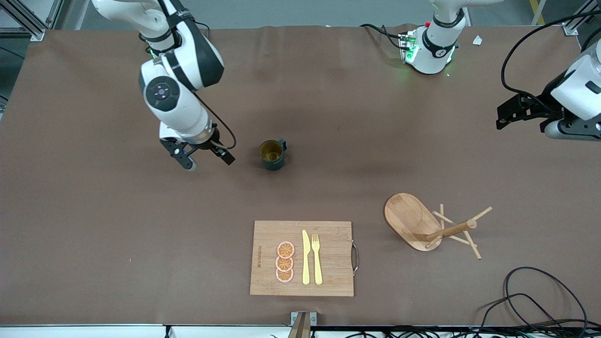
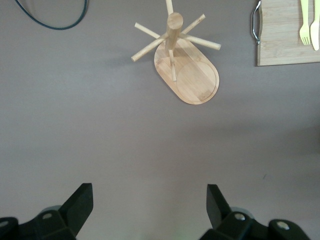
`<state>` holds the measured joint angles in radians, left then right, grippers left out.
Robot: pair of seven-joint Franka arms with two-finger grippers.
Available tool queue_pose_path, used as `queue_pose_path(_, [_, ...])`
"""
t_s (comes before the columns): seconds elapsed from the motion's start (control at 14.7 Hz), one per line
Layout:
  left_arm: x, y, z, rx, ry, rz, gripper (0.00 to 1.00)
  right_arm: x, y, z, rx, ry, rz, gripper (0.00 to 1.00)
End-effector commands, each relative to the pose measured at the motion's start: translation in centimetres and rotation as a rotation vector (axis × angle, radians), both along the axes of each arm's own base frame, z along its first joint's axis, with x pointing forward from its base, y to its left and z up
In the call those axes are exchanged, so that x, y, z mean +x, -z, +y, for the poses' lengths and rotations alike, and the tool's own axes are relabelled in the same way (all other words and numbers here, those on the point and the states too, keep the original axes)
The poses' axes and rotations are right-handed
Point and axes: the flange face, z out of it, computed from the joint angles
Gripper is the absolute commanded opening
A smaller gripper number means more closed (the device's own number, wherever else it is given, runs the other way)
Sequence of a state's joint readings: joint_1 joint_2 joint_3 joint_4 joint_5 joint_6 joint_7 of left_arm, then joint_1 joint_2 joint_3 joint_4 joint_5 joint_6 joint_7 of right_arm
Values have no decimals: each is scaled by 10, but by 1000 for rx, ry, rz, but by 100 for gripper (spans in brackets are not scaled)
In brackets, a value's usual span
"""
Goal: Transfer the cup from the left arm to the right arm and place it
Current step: 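Close the right gripper on the teal mug's rim and lift it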
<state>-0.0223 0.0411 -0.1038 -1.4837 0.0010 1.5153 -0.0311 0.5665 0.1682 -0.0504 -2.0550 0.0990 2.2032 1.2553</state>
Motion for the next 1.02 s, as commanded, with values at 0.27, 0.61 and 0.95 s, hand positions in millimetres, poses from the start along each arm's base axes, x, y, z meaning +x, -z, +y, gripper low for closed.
queue_pose_path(0.27, [-1,-17,-7,8,-42,-53,100,-29,59,61,2,-43,-20,100])
queue_pose_path(0.61, [2,-16,4,9,10,-53,100,-54,88,97,-4,-115,-28,99])
queue_pose_path(0.95, [5,-11,-1,6,-9,-43,100,-61,105,101,-23,-129,-8,70])
